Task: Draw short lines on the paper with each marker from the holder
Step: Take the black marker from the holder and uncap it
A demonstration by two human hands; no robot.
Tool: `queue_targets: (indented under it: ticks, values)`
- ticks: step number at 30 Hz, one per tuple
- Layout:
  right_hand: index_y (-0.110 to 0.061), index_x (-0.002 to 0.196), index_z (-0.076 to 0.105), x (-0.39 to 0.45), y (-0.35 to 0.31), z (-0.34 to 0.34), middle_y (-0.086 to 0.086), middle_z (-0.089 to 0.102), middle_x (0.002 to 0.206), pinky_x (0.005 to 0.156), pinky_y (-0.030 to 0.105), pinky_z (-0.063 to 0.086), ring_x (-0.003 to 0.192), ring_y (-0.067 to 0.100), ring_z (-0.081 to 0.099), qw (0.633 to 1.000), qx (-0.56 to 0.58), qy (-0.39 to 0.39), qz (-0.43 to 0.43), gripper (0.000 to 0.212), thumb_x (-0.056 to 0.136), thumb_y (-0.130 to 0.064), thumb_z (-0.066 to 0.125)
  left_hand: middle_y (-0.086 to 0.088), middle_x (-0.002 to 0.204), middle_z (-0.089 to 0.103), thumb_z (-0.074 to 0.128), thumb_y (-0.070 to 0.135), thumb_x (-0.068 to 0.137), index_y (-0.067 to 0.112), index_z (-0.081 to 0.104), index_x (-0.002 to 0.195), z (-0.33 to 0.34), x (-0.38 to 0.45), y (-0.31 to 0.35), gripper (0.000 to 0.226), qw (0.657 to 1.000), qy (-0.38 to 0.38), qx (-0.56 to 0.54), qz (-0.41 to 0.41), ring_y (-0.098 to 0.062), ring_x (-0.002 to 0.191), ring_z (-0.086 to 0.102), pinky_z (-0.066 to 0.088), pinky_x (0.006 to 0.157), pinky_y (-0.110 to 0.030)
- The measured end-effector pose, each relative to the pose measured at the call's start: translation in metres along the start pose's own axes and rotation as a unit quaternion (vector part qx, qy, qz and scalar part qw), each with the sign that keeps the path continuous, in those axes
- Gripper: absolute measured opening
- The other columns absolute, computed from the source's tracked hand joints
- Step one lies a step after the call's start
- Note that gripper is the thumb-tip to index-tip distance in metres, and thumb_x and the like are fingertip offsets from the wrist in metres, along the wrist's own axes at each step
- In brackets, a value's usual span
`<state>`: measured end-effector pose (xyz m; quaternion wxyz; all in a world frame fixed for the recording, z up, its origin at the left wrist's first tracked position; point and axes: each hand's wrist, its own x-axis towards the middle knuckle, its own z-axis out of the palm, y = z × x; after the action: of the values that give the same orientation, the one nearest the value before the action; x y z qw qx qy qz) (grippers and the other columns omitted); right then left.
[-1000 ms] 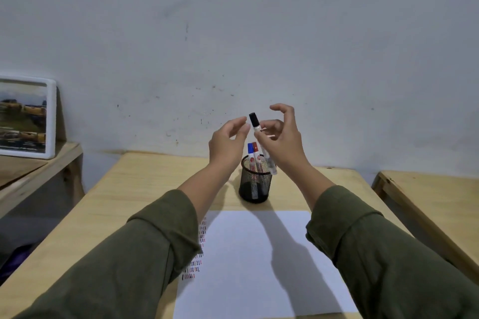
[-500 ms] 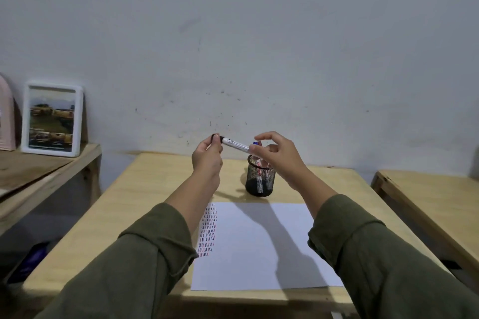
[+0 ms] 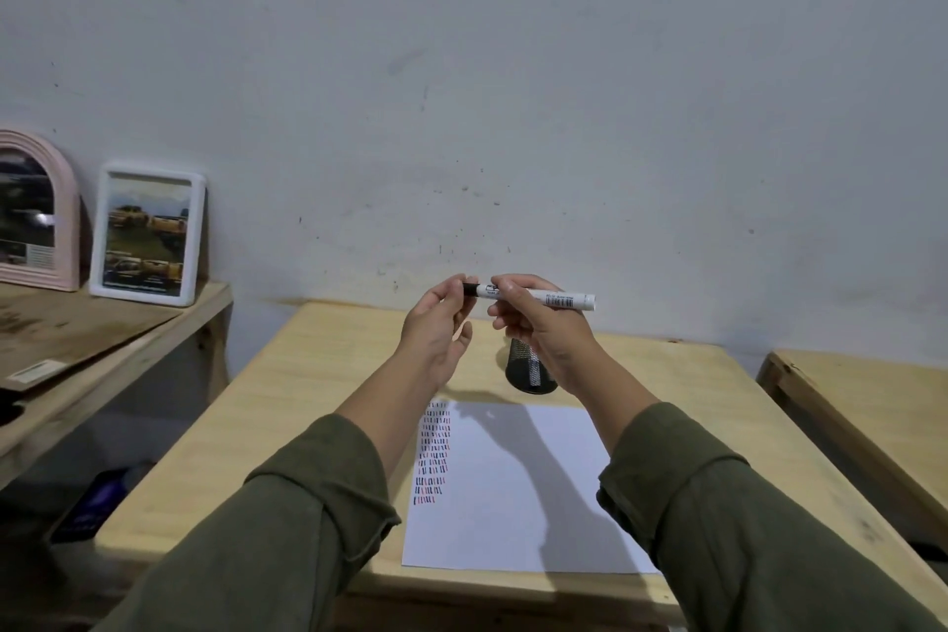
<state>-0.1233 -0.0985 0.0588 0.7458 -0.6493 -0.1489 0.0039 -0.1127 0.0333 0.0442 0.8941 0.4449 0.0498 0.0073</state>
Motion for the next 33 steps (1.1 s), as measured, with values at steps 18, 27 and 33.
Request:
queue_targets:
  ticks: [18,27,33]
  values:
    - [-0.009,0.090,0.069,0.007,0.015,-0.004,0.012,0.066,0.074,0.070,0.024,0.050,0.065,0.017,0.063,0.998,-0.059,-0.008,-0.013,0.011,0.090,-0.014,0.059,-0.001,0.068,0.053,0.058,0.021,0.091,0.010,0.058,0.074,-0.001,0.017,-0.004,0.019,0.991,0.108,0.054,-0.050,-0.007,0.058,0.049,0.039,0.045,-0.013]
    - [-0.011,0.089,0.071,0.008,0.026,-0.001,0.004,0.070,0.074,0.071,0.027,0.052,0.069,0.016,0.066,0.993,-0.110,-0.021,-0.026,0.010,0.089,-0.015,0.062,0.001,0.067,0.059,0.059,0.026,0.089,0.011,0.059,0.073,-0.010,0.022,-0.002,0.022,0.978,0.146,0.119,-0.089,-0.006,0.054,0.047,0.036,0.046,-0.017]
    - [-0.006,0.098,0.068,0.011,0.026,-0.002,0.009,0.067,0.076,0.071,0.023,0.052,0.066,0.013,0.064,1.000,-0.018,-0.007,-0.001,0.016,0.091,-0.016,0.057,0.003,0.070,0.056,0.057,0.029,0.091,0.013,0.058,0.078,-0.011,0.022,-0.004,0.020,0.994,0.075,0.042,-0.073,-0.004,0.064,0.052,0.041,0.052,-0.013]
